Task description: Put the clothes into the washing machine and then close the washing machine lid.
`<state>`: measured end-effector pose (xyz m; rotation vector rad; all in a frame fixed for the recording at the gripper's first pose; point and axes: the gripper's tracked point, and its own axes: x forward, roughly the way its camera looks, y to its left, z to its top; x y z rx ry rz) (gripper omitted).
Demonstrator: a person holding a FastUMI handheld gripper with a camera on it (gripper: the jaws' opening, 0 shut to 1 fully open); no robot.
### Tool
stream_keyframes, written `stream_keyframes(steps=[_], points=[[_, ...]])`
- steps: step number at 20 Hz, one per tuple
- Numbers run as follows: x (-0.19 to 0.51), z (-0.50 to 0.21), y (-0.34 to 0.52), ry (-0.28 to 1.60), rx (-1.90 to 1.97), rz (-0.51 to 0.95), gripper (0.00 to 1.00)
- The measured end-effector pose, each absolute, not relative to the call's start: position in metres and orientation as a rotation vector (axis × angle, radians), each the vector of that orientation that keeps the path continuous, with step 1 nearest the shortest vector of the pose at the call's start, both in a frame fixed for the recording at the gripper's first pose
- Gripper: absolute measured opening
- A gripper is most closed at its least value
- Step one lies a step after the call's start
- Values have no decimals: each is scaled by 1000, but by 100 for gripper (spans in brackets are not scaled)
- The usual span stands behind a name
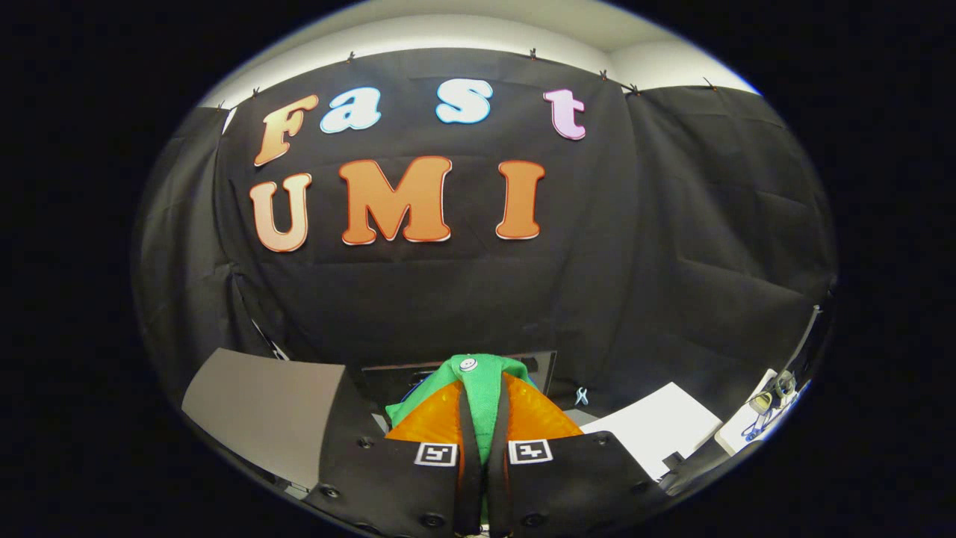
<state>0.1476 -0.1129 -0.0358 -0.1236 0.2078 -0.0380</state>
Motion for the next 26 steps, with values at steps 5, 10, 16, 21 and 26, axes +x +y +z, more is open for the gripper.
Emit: stream_keyframes(steps=[5, 10, 16, 21, 26], points=[[185, -92, -154, 329, -125, -22, 12], [215, -142, -178, 422, -127, 14, 12], [255, -209, -187, 537, -121, 57, 12], [274, -266, -174, 614, -125, 107, 12], [288, -329, -161, 717, -143, 142, 12]])
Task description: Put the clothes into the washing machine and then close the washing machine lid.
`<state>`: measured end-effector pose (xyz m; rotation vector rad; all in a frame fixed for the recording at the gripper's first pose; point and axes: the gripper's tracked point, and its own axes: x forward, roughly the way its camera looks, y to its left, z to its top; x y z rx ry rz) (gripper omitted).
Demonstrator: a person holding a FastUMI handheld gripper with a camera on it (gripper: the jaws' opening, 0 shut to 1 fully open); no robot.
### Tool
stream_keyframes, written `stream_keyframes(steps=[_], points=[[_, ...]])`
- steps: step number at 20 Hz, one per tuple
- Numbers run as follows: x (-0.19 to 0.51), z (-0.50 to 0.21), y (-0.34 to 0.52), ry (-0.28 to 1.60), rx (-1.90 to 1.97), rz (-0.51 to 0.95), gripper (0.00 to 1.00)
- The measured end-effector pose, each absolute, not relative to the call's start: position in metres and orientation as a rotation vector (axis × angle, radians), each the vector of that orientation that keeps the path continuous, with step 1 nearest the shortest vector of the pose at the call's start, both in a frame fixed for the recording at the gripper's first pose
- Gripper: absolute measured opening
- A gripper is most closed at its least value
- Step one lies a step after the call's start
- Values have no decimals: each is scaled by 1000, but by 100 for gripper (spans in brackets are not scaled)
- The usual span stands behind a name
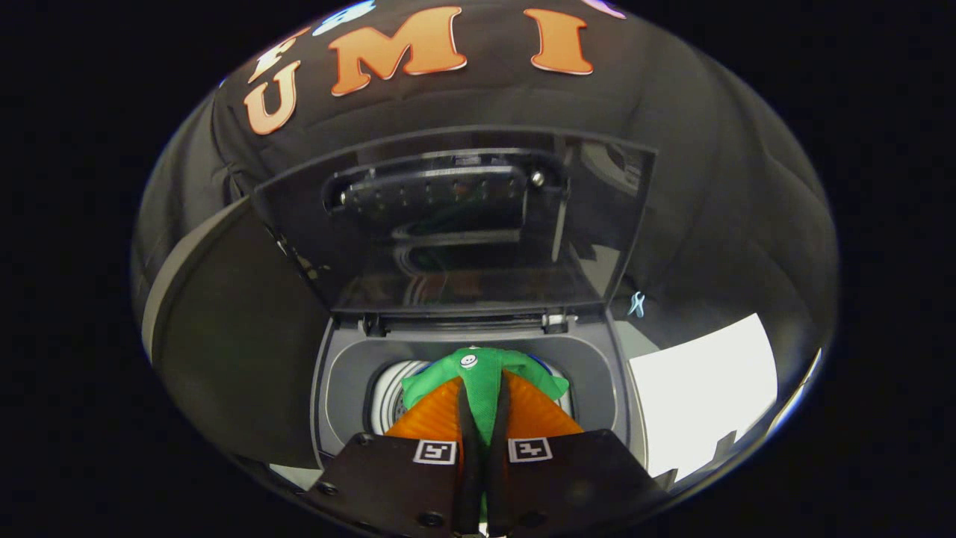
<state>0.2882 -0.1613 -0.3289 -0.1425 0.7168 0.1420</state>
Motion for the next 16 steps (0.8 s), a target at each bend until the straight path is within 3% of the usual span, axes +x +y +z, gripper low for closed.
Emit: stream_keyframes(steps=[9, 12, 15, 16], points=[[307, -397, -159, 827, -175, 103, 12], [303, -417, -157, 878, -157, 90, 17], [298, -416, -156, 870, -149, 75, 47], [299, -415, -159, 860, -157, 69, 47]])
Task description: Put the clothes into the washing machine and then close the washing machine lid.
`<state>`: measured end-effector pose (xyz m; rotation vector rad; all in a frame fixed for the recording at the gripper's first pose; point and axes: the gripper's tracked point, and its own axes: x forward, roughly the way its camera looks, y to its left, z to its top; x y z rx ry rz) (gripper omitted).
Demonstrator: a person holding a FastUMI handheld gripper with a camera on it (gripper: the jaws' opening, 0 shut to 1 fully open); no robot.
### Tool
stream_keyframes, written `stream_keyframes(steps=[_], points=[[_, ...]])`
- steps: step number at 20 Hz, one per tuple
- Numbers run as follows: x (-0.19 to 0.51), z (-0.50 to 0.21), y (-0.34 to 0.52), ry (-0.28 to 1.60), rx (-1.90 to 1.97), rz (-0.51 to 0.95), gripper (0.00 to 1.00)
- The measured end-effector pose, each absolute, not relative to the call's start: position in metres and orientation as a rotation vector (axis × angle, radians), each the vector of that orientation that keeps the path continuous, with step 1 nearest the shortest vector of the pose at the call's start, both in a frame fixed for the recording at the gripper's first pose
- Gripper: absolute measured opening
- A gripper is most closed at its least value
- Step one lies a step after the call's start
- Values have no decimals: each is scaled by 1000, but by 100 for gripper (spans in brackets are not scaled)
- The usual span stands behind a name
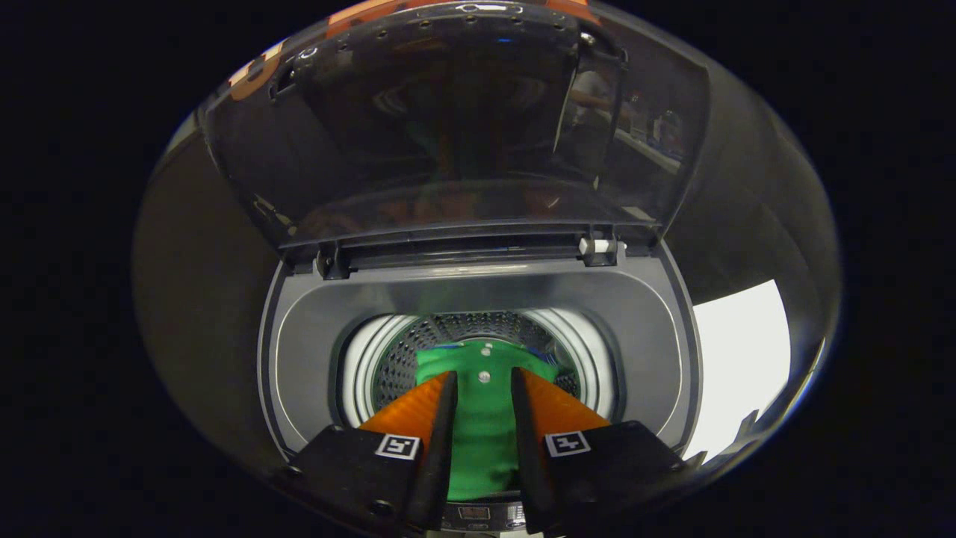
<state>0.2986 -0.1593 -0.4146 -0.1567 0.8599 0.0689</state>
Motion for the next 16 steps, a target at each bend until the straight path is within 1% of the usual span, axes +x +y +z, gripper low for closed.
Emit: stream_keyframes(steps=[7, 11, 16], points=[[287, -381, -167, 786, -183, 52, 100], [281, -345, -167, 720, -177, 62, 100], [276, -272, -167, 592, -205, 81, 100]])
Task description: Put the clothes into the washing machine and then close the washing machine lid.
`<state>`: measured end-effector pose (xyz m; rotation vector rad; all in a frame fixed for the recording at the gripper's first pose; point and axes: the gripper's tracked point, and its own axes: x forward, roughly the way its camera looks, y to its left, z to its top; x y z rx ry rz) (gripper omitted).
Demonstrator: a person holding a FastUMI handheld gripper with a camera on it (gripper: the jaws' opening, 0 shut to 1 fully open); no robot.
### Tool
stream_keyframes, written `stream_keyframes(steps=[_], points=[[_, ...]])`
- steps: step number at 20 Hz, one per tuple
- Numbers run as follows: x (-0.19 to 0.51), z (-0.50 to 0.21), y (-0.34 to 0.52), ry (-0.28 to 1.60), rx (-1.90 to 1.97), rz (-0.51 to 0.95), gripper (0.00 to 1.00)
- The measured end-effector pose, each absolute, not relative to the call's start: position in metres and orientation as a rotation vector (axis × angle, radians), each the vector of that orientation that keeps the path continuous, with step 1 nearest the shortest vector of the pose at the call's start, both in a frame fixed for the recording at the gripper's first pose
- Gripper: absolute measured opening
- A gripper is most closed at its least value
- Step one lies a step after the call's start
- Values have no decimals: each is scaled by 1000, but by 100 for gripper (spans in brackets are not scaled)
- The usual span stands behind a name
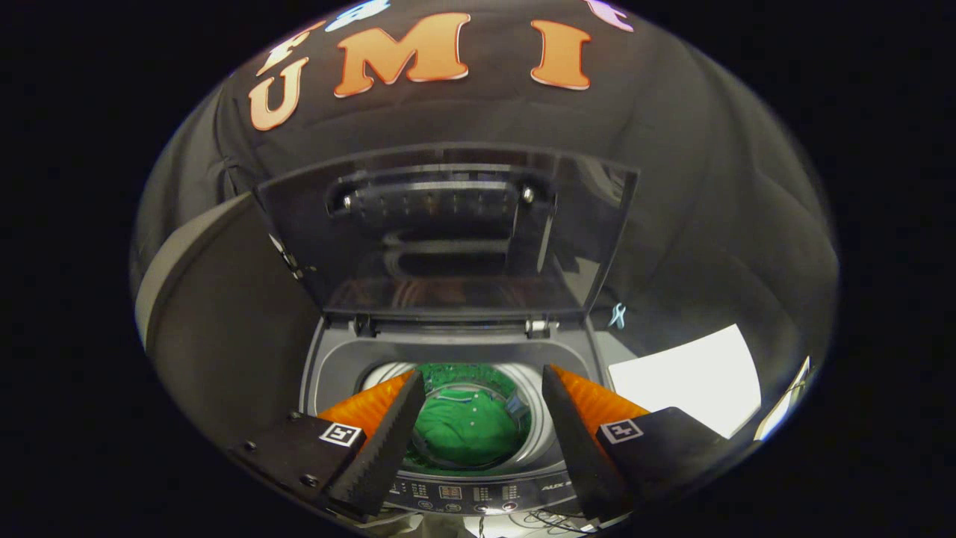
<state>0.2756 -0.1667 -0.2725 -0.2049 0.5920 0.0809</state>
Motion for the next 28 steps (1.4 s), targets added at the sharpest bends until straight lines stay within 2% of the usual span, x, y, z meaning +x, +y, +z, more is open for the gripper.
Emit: stream_keyframes(steps=[7, 14, 19, 28], points=[[275, -157, -156, 393, -206, 123, 99], [300, -103, -140, 306, -181, 142, 99], [338, -90, -116, 284, -204, 155, 99], [401, -124, -83, 353, -241, 178, 99]])
